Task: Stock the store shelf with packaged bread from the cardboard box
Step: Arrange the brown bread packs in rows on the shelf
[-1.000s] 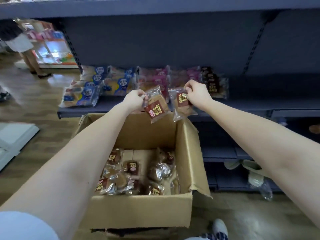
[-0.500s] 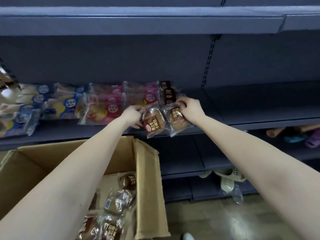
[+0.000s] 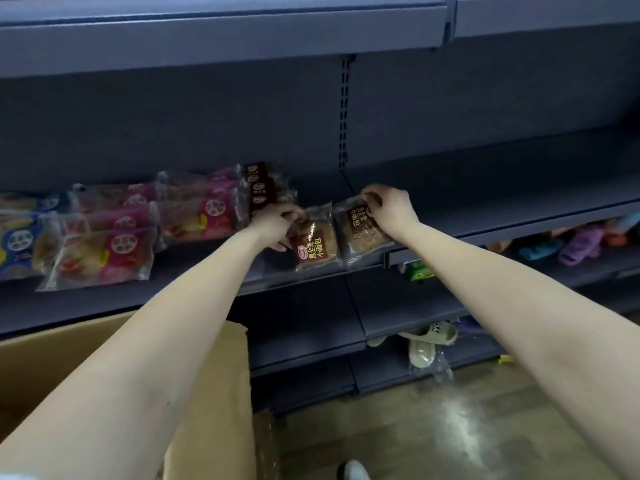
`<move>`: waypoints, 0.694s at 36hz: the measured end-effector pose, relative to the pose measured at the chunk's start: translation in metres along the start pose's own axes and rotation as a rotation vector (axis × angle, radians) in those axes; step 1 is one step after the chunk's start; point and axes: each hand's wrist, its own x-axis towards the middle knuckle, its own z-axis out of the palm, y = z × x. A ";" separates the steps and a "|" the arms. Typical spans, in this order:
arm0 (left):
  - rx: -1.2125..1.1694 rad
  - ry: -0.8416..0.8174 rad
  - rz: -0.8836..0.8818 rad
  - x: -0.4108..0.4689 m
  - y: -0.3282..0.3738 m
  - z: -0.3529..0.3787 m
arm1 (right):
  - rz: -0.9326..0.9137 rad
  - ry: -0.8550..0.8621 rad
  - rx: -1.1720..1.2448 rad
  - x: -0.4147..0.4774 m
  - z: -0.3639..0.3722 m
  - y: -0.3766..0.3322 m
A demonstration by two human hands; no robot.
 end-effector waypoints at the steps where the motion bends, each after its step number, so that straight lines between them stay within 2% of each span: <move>1: 0.004 -0.008 0.013 0.004 0.005 0.007 | 0.003 0.000 0.000 0.001 -0.005 0.007; 9: -0.104 0.007 -0.008 0.029 0.043 0.042 | 0.034 -0.071 -0.006 0.017 -0.041 0.047; 15: -0.161 0.111 -0.069 0.052 0.055 0.058 | 0.074 -0.113 -0.020 0.027 -0.056 0.065; 17: -0.152 0.138 -0.067 0.058 0.055 0.062 | 0.107 -0.134 -0.021 0.032 -0.055 0.071; 21: -0.065 0.082 -0.046 0.064 0.055 0.072 | 0.193 -0.182 -0.015 0.038 -0.047 0.076; 25: 0.033 0.076 0.010 0.064 0.051 0.078 | 0.186 -0.205 -0.010 0.040 -0.037 0.077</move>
